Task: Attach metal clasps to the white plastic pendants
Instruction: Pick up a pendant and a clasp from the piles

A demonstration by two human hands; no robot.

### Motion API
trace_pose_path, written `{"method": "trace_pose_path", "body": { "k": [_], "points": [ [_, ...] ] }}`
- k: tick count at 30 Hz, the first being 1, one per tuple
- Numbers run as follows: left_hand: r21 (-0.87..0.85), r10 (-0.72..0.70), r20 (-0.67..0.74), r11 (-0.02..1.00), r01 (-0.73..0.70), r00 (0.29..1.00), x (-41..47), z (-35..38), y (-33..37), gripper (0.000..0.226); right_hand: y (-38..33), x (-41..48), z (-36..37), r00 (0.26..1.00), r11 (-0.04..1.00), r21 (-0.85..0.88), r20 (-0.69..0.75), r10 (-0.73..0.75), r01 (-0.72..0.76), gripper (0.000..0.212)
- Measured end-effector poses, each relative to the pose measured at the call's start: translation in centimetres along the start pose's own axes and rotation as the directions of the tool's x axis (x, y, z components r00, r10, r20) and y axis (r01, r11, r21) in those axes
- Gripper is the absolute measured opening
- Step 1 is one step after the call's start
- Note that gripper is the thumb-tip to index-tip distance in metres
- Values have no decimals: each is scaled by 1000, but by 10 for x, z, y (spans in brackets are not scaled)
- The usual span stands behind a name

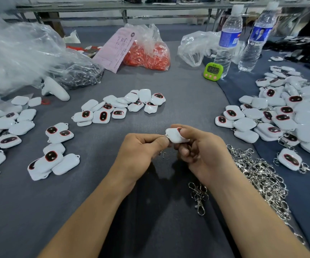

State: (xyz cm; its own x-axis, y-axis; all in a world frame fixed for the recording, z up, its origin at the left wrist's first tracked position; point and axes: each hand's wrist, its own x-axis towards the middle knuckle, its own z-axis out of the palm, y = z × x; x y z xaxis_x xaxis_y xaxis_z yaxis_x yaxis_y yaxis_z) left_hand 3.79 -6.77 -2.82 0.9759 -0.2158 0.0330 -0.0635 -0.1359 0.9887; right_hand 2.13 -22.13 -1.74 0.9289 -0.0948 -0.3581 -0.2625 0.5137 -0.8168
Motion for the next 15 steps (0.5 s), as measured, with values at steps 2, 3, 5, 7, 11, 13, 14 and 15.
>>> {"method": "trace_pose_path", "body": {
  "k": [2,3,5,7,11,13,14,15],
  "points": [
    [54,33,-40,998,-31,999,-1,-1,1,20,1,-1,2,1000,1000,9,-3,-24,24,23],
    [162,98,-77,983,-84,992,-3,-2,0,19,1,-1,3,998,998,-18,-16,-63,62,22],
    [556,257,-46,809,-188,965,-7,-2,0,16,5,-3,5,975,961,-185,-40,-218,207,19],
    [881,338,60,425,-210,939,-12,2,2,25,12,-6,9,901,774,-511,3,-435,375,19],
    [943,395,70,272,-189,916,-14,1,1,23,21,-5,11,852,606,-673,69,-519,424,18],
    [867,389,22,451,-211,921,-13,2,-4,20,14,-2,8,900,767,-539,-33,-434,350,17],
    [780,337,-15,593,-200,941,-11,3,-4,19,10,0,6,925,838,-454,-75,-373,302,19],
    [648,253,-47,744,-163,966,-7,3,-4,16,6,0,5,946,895,-368,-100,-308,252,20]
  ]
}}
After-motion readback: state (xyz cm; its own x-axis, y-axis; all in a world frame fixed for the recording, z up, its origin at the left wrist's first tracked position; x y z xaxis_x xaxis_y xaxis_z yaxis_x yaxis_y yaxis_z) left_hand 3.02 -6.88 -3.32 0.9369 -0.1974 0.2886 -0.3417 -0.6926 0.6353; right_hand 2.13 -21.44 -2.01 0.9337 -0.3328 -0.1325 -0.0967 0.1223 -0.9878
